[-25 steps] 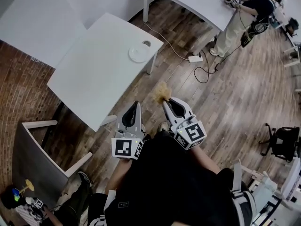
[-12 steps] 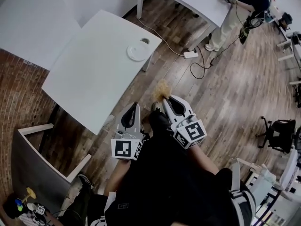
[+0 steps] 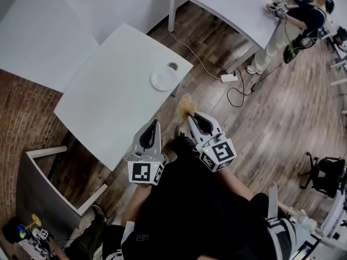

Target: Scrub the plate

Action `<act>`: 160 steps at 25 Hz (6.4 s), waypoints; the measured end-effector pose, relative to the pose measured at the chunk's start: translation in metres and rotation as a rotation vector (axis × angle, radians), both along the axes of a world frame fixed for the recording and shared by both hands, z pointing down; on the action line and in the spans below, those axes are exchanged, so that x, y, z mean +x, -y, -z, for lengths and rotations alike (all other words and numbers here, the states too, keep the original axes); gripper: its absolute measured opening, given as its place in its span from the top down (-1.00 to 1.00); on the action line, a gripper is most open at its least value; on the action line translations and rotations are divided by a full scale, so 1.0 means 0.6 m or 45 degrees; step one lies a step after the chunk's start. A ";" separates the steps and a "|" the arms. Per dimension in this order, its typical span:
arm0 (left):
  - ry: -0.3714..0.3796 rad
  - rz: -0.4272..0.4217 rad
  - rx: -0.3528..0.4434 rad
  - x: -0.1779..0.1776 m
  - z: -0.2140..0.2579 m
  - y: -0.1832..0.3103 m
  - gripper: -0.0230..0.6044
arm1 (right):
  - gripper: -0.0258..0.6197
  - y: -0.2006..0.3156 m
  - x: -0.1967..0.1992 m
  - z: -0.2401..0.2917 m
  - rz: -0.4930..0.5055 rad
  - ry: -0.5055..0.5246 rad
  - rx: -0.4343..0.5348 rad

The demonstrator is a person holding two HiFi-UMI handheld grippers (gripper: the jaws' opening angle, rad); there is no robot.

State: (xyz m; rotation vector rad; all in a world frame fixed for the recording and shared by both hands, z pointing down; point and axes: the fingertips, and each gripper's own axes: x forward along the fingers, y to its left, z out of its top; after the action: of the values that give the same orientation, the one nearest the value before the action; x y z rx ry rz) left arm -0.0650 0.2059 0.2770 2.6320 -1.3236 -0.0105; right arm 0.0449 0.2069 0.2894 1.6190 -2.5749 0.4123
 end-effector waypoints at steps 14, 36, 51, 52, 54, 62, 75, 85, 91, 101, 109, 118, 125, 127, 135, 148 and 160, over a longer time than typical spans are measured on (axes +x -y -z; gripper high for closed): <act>0.041 0.143 -0.024 0.115 -0.004 0.134 0.92 | 0.79 0.156 0.129 -0.026 0.113 0.054 -0.052; 0.068 0.277 -0.129 0.127 -0.080 0.202 0.92 | 0.79 0.240 0.144 -0.103 0.217 0.046 -0.166; 0.073 0.306 -0.238 0.084 -0.170 0.275 0.92 | 0.78 0.320 0.096 -0.198 0.228 -0.002 -0.299; 0.076 0.305 -0.245 0.081 -0.178 0.281 0.92 | 0.79 0.326 0.093 -0.208 0.230 -0.009 -0.312; 0.078 0.307 -0.258 0.075 -0.192 0.292 0.92 | 0.78 0.338 0.086 -0.230 0.234 -0.025 -0.339; 0.062 0.311 -0.292 0.055 -0.221 0.326 0.92 | 0.79 0.377 0.072 -0.317 0.220 -0.087 -0.471; 0.008 0.304 -0.344 0.028 -0.249 0.387 0.92 | 0.79 0.424 0.061 -0.443 0.165 -0.166 -0.660; -0.001 0.294 -0.380 0.026 -0.272 0.396 0.92 | 0.79 0.437 0.060 -0.500 0.161 -0.200 -0.749; -0.005 0.276 -0.381 0.018 -0.273 0.401 0.92 | 0.79 0.450 0.042 -0.510 0.175 -0.209 -0.766; -0.010 0.297 -0.383 -0.005 -0.278 0.397 0.92 | 0.79 0.455 -0.024 -0.517 0.278 -0.223 -0.769; -0.020 0.319 -0.390 -0.018 -0.282 0.389 0.92 | 0.79 0.436 -0.077 -0.519 0.385 -0.232 -0.779; -0.029 0.342 -0.397 -0.030 -0.280 0.379 0.92 | 0.79 0.390 -0.125 -0.510 0.509 -0.232 -0.797; -0.041 0.318 -0.385 -0.022 -0.279 0.387 0.92 | 0.79 0.400 -0.088 -0.517 0.438 -0.233 -0.818; -0.044 0.314 -0.388 -0.019 -0.280 0.385 0.92 | 0.79 0.403 -0.071 -0.518 0.412 -0.236 -0.821; -0.047 0.293 -0.401 -0.003 -0.284 0.387 0.92 | 0.79 0.428 0.020 -0.512 0.270 -0.291 -0.797; -0.033 0.312 -0.408 -0.007 -0.285 0.382 0.92 | 0.79 0.405 -0.017 -0.522 0.341 -0.268 -0.823; 0.008 0.356 -0.371 -0.033 -0.284 0.386 0.92 | 0.79 0.349 -0.130 -0.512 0.614 -0.216 -0.837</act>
State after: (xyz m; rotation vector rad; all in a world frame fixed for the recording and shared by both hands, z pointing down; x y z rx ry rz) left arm -0.0850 -0.0260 0.4476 2.1956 -1.5530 0.1395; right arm -0.0331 -0.0025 0.5966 0.7570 -2.2390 0.8985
